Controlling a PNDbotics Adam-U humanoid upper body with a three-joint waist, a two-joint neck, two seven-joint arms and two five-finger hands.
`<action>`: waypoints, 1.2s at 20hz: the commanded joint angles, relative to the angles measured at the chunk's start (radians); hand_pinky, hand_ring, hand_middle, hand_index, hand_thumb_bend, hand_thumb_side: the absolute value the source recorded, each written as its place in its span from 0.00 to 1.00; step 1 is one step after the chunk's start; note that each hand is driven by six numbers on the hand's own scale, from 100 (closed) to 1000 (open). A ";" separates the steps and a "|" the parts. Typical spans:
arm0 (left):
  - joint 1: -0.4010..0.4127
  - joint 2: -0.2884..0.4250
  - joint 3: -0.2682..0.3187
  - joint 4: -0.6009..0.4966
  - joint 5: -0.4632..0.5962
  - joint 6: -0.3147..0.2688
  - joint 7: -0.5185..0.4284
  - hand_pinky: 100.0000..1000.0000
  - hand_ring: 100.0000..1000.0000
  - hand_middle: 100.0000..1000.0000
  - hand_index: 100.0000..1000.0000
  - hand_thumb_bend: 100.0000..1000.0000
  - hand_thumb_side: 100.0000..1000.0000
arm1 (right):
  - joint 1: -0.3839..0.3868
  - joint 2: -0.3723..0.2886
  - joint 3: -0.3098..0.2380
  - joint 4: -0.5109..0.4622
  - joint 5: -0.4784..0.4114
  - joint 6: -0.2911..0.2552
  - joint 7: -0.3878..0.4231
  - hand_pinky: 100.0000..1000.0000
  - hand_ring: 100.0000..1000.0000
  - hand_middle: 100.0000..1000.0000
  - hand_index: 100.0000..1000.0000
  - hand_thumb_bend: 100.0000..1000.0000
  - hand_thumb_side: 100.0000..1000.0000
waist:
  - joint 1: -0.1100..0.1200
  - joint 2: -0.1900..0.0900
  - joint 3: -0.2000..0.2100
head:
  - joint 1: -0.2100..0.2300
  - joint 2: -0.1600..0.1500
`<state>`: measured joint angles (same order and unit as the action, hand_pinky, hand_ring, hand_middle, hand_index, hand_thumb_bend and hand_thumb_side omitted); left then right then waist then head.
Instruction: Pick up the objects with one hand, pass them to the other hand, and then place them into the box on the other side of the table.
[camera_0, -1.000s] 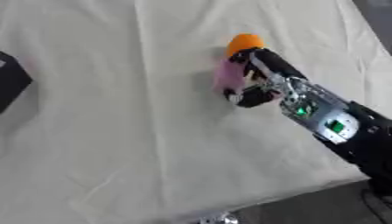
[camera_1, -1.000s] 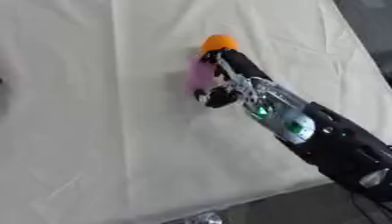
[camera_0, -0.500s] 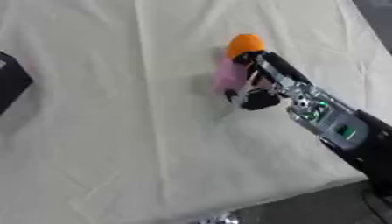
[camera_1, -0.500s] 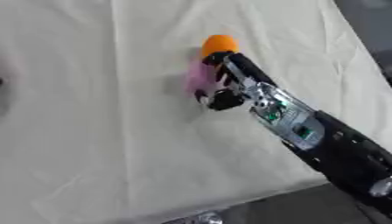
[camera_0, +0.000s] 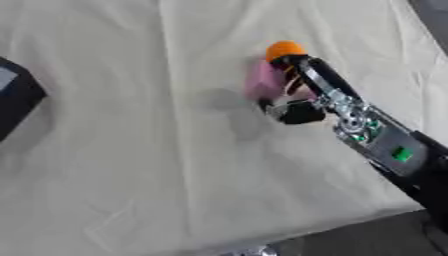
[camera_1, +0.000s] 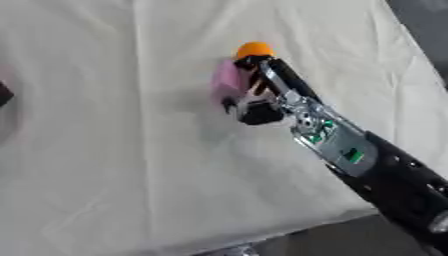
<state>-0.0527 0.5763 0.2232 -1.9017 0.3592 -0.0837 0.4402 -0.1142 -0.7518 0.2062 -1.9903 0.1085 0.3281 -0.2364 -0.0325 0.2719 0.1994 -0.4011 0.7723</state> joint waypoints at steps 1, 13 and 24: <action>-0.025 0.064 -0.016 -0.047 0.000 0.002 -0.027 0.92 0.65 0.70 0.69 0.01 0.76 | -0.003 -0.015 -0.012 -0.010 -0.034 -0.021 -0.055 0.54 0.59 0.45 0.56 0.00 0.00 | 0.019 -0.033 0.005 | -0.002 -0.002; -0.159 0.196 -0.098 -0.098 0.002 0.018 -0.128 0.91 0.65 0.70 0.70 0.00 0.68 | 0.001 -0.010 0.022 -0.010 -0.136 -0.093 -0.213 0.62 0.60 0.46 0.56 0.00 0.03 | 0.030 -0.054 0.049 | -0.007 -0.002; -0.297 0.277 -0.209 -0.098 -0.037 0.127 -0.266 0.91 0.65 0.70 0.71 0.00 0.67 | -0.019 -0.003 0.049 -0.010 -0.146 -0.112 -0.295 0.62 0.60 0.46 0.56 0.00 0.04 | 0.032 -0.046 0.079 | 0.005 -0.002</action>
<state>-0.3359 0.8073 0.0175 -1.9834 0.3305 0.0334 0.1910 -0.1241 -0.7358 0.2600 -1.9902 -0.0404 0.2169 -0.5230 -0.0174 0.2511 0.2792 -0.3982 0.7725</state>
